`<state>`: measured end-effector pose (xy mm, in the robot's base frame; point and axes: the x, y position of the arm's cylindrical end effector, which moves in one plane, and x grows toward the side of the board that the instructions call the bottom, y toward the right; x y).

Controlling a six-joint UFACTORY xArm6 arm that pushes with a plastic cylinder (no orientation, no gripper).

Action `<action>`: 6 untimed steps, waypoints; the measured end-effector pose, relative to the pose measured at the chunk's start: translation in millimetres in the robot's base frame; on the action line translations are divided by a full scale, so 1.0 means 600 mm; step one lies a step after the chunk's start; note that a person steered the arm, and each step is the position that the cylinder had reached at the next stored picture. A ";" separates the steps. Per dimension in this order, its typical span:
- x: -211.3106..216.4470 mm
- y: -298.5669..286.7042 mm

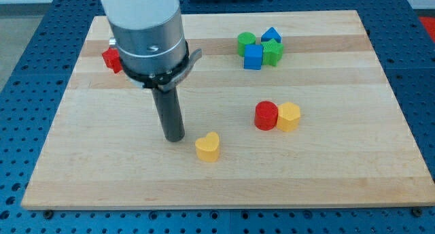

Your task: Slide the yellow heart into the red circle

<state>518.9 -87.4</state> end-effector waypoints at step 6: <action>0.087 0.117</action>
<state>571.1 -17.1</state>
